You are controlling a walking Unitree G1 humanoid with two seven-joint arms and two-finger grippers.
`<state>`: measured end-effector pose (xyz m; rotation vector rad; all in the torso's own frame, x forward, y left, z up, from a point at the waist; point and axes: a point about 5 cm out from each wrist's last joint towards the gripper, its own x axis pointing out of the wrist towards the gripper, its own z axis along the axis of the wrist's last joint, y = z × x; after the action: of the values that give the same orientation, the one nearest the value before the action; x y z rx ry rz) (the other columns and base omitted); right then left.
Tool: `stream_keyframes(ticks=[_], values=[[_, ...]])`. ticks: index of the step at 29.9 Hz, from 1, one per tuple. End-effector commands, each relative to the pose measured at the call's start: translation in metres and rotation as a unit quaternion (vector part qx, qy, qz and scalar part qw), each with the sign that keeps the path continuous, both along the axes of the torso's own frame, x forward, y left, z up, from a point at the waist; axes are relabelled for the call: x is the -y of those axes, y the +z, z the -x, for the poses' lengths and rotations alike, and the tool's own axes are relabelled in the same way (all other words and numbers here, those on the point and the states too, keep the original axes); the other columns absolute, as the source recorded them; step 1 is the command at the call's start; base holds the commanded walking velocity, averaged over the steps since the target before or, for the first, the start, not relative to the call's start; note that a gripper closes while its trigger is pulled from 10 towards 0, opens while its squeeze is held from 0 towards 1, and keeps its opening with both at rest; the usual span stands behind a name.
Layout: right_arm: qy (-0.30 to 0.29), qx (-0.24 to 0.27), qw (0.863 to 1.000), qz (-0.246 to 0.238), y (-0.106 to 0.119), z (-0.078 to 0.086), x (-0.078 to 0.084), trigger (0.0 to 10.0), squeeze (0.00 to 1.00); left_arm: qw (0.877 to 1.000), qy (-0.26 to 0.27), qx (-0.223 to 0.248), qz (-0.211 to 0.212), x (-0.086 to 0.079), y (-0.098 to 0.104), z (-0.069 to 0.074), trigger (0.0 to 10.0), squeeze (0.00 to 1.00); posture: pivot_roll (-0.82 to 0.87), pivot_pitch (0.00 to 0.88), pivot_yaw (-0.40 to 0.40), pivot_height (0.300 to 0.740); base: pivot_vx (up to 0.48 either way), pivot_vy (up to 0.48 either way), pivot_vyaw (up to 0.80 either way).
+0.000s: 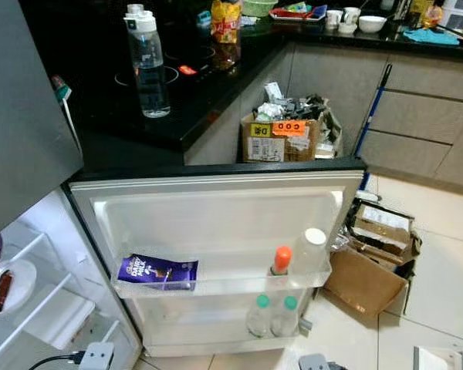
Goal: Restocking fridge
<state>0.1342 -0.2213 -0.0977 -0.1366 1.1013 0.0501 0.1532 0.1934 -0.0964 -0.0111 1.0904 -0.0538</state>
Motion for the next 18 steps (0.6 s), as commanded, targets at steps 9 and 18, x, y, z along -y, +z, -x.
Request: stream_keyframes(ticks=[9, 18], values=[[0.004, -0.006, 1.000, -0.001, -0.0010, 0.0029, 0.0000, 10.0, 0.00, 1.000, 0.000, -0.014, 0.003, 0.0016, -0.0032, 0.0074, 10.0, 0.00, -0.08, 0.000, 0.008, 0.740, 0.000, -0.462, 0.00], [0.007, -0.007, 1.000, -0.004, -0.0012, 0.0028, -0.0013, 10.0, 0.00, 1.000, 0.009, -0.013, -0.007, -0.0020, -0.0030, 0.0079, 10.0, 0.00, -0.08, 0.000, 0.007, 0.740, 0.000, -0.051, 0.00]])
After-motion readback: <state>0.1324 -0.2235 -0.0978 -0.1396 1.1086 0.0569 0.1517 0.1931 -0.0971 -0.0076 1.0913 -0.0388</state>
